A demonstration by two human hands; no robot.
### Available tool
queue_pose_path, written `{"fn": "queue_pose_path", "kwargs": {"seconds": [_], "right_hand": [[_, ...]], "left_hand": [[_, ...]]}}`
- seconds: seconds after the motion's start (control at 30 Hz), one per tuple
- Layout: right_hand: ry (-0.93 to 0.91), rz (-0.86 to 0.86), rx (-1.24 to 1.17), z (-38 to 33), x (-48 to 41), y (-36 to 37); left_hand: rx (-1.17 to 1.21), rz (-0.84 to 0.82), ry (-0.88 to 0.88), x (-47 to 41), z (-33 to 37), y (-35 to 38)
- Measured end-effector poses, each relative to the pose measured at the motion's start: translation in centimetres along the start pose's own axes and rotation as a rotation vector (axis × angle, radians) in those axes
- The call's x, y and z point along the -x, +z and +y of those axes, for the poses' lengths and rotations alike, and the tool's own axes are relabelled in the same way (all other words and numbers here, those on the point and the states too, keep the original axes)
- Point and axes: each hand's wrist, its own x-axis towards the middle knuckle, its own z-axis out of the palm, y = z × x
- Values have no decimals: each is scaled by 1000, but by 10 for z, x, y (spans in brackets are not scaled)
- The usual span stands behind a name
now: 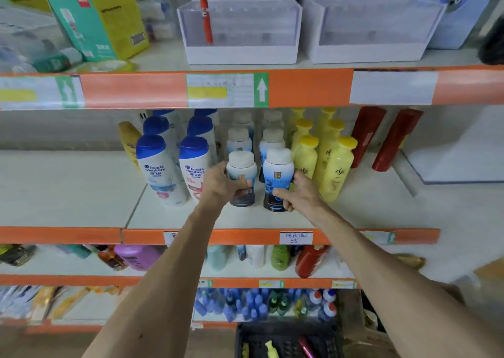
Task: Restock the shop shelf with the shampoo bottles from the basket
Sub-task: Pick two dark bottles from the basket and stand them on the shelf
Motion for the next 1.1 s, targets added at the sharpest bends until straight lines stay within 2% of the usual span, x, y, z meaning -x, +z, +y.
{"fn": "queue_pose_path", "kwargs": {"seconds": [0.2, 0.57, 0.73, 0.87, 0.97, 1.1], "right_hand": [[22, -27, -16, 3, -9, 13], [32, -45, -38, 3, -14, 12], [52, -48, 43, -15, -13, 5], [-52, 29, -12, -37, -13, 1], [-130, 81, 81, -48, -14, -4], [-131, 45, 360, -59, -18, -12]], "left_hand": [[47, -33, -34, -12, -12, -4], [32, -38, 7, -19, -16, -4], [-120, -31, 30, -18, -10, -2], [-162, 15, 149, -8, 10, 0], [-226, 22, 211, -3, 27, 0], [-661, 7, 302, -2, 43, -6]]}}
